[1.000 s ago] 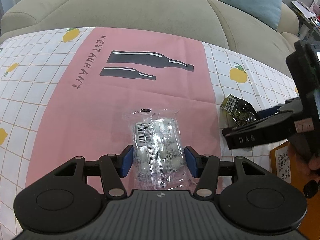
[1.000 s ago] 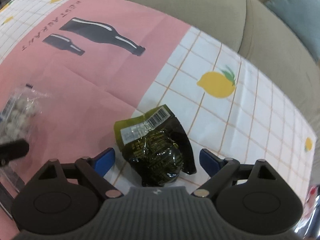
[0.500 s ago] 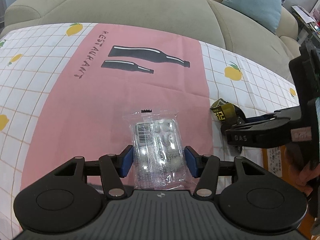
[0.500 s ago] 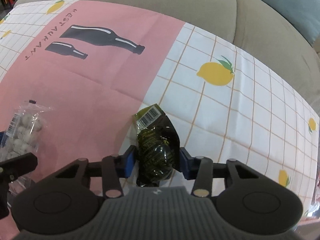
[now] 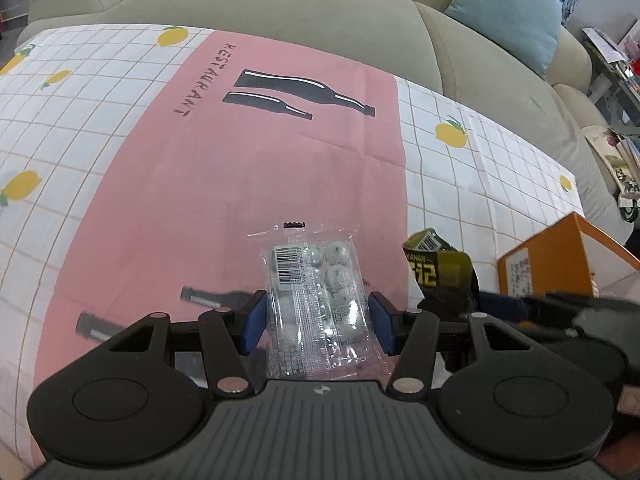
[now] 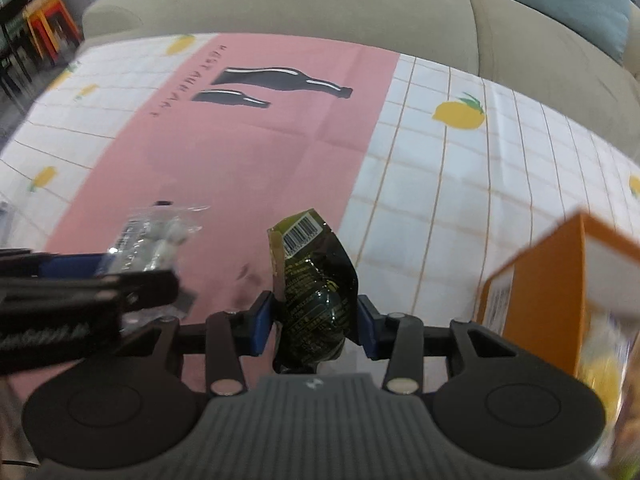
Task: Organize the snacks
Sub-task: 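Carry the candy pack and green bag over the box and lower them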
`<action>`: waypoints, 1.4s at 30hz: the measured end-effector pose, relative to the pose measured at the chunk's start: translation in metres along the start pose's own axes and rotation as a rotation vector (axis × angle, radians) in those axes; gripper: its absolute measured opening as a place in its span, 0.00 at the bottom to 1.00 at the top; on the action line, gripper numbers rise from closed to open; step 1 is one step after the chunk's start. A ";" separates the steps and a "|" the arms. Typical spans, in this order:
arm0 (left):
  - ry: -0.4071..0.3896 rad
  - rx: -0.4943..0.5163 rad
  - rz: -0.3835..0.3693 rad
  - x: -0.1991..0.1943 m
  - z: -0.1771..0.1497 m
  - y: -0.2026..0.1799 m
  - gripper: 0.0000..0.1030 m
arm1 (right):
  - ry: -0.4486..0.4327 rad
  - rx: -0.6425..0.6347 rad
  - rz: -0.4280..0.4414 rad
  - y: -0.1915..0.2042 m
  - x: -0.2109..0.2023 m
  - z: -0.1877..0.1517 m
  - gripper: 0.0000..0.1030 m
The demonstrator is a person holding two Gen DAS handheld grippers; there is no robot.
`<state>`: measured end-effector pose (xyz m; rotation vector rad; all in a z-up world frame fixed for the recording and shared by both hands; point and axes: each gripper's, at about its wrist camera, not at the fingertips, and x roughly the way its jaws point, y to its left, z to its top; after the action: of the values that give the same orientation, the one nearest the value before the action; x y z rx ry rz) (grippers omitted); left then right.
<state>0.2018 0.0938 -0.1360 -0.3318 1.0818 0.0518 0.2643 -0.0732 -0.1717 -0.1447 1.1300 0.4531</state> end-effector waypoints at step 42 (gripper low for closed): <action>-0.047 0.458 -0.342 -0.085 -0.042 -0.227 0.59 | -0.302 0.409 -0.049 -0.210 -0.250 -0.144 0.41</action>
<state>0.1714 -0.1238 -0.0254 -0.0965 0.9466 -0.4844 0.1447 -0.3798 -0.0338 0.2462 0.8975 0.1847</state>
